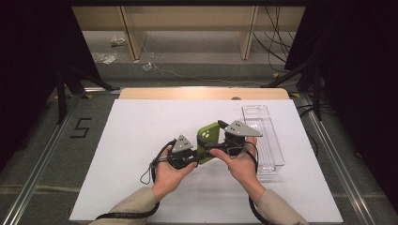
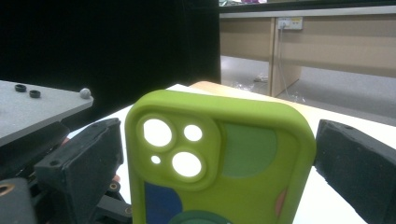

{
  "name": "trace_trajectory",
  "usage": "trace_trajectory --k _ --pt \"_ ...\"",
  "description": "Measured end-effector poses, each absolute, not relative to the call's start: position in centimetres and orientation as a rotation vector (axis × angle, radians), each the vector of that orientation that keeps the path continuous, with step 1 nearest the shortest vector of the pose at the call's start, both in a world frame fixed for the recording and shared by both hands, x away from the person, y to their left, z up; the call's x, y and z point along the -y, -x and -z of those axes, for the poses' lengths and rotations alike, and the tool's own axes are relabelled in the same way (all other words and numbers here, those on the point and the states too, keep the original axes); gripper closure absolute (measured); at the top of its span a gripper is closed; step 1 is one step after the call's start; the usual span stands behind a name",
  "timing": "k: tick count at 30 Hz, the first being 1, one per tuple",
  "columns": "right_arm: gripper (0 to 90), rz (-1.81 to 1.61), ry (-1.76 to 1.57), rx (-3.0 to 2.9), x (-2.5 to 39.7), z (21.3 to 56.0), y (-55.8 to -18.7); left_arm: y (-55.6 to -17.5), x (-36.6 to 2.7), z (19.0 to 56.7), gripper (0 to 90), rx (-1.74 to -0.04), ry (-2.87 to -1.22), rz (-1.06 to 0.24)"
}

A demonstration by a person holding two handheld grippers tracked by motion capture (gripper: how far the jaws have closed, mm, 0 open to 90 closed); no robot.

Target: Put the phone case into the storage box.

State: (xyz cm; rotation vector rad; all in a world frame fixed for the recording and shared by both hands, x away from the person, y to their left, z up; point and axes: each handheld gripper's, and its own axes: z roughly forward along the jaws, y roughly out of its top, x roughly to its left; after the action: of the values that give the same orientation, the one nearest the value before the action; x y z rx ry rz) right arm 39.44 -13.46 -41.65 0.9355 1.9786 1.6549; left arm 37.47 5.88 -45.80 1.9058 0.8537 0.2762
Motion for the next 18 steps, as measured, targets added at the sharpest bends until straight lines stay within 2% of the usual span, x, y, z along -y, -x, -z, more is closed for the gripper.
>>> trace_trajectory --k 18 --pt "7.5 -1.638 -0.954 -1.966 13.20 41.79 -39.51 -37.48 -5.79 45.74 77.0 -0.850 -1.904 -0.275"
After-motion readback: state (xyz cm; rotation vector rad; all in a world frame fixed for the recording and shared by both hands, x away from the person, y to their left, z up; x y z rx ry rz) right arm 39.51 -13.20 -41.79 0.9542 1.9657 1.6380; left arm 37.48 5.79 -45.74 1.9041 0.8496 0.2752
